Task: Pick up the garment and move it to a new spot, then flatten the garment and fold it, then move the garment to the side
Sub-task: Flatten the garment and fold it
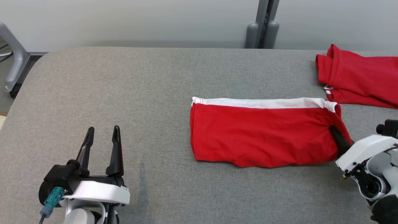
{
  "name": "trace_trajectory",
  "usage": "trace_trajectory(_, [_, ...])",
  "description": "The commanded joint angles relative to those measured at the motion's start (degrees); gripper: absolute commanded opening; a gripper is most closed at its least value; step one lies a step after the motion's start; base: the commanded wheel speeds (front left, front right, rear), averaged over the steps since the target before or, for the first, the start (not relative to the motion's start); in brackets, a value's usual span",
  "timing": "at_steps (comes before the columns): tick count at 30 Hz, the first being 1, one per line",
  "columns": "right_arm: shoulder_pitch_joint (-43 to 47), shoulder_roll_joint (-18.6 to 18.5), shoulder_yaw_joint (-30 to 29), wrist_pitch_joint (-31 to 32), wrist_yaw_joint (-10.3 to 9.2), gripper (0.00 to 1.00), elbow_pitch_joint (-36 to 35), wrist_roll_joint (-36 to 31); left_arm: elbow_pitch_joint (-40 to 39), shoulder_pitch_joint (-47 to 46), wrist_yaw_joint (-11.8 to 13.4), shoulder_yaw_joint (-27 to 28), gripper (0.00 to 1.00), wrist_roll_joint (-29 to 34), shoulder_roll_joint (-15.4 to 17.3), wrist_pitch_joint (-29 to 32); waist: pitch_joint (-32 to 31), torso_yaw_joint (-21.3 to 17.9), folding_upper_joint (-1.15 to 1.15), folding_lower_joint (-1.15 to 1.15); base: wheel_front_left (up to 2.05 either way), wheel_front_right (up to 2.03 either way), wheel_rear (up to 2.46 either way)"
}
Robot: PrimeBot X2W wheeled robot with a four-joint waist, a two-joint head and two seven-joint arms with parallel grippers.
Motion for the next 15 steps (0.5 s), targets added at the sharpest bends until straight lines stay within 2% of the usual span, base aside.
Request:
trace_trajectory(1, [0.16, -0.09, -0.53, 0.26, 0.02, 0.00, -0.76, 0.57, 0.22, 0.51, -0.14, 0.05, 1.00, 0.45, 0.05, -0.05, -0.10, -0.18, 0.00, 0.00, 0.00, 0.00, 0.00])
trace_trajectory(7, [-0.38, 2.01, -1.63, 1.91, 0.02, 0.00, -5.67, 2.82, 1.09, 0.19, -0.33, -0.43, 1.00, 0.04, -0.04, -0.05, -0.42, 0.44, 0.00, 0.00, 0.00, 0.00, 0.00])
trace_trajectory(15, [-1.35, 8.06, -3.69, 6.43, 0.04, 0.00, -13.10, 9.00, 2.26, -0.53, -0.30, -0.91, 1.00, -0.84, -0.25, -0.05, 0.13, 4.07, 0.00, 0.00, 0.00, 0.00, 0.00])
